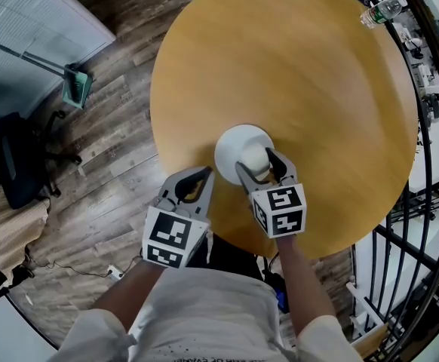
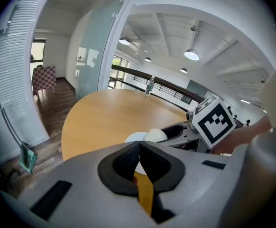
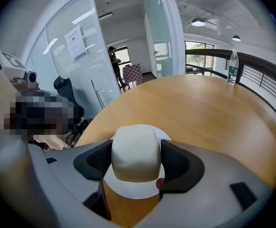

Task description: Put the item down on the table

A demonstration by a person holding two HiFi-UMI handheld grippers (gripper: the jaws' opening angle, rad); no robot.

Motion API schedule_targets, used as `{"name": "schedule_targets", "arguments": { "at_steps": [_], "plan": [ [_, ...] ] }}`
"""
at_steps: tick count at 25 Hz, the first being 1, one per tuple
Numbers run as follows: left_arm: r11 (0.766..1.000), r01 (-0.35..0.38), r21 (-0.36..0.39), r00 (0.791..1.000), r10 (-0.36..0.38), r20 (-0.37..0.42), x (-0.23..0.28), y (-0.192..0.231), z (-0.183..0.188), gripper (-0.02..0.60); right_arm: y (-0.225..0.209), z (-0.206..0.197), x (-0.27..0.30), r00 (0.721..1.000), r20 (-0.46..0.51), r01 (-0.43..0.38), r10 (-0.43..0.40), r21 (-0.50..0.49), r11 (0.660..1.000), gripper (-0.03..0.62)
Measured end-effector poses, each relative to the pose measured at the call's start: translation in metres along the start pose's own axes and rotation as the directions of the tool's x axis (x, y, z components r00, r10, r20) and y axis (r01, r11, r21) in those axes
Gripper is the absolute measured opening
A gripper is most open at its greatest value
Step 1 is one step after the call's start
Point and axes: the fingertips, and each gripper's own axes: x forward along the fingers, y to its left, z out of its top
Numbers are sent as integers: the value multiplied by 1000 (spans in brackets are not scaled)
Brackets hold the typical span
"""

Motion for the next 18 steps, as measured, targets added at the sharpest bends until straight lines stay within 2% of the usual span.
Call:
{"name": "schedule_targets", "arguments": {
  "at_steps": [18],
  "plan": [
    [1000,10,-10,1000,-10,-19,6,4,-7,23,-1,-14,22,998,-56,-3,1,-28,1000,316]
  ]
}}
